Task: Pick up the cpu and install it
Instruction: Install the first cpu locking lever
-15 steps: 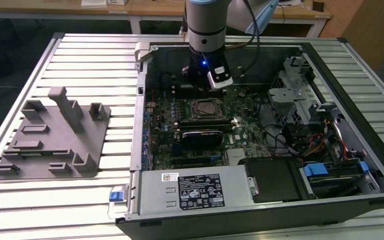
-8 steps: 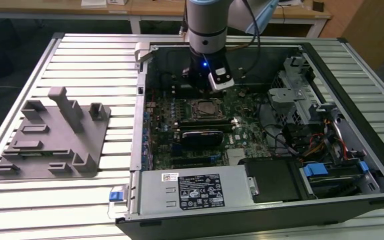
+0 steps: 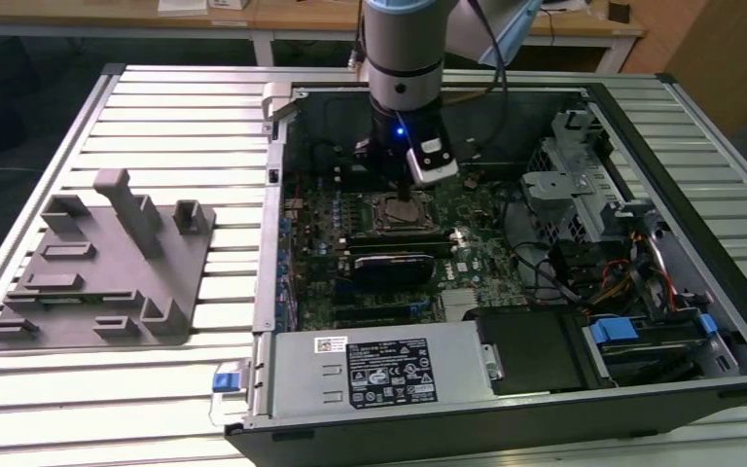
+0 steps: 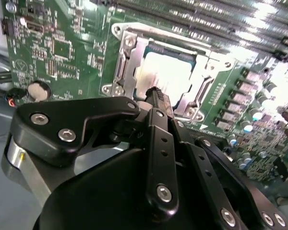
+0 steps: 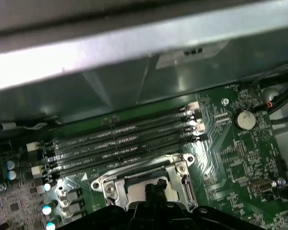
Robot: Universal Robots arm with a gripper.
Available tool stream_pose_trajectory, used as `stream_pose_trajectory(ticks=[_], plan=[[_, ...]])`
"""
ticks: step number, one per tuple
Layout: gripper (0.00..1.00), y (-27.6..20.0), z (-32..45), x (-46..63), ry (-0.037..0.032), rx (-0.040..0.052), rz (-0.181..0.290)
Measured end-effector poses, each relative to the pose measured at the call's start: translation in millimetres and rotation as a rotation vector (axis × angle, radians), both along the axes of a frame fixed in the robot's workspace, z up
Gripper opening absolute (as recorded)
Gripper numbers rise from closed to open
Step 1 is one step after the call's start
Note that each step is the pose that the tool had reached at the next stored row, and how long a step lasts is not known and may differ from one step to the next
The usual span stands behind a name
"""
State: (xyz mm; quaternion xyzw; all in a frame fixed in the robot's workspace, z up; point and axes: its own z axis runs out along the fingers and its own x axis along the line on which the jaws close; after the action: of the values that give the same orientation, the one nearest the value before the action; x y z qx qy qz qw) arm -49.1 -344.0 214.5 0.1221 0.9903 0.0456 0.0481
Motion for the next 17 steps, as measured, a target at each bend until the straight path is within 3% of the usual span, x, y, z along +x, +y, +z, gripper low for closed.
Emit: stream_pose_trajectory(ticks=[5,14,17], plan=[[0.11,-4.5,-0.1,0.0,-0.0001,-0.0152,0.0],[0.11,-6.1,0.0,0.0,-0.0001,-0.0645,0.0],[0.11,-6.2,0.0,0.0,0.0,-0.0685,0.0]])
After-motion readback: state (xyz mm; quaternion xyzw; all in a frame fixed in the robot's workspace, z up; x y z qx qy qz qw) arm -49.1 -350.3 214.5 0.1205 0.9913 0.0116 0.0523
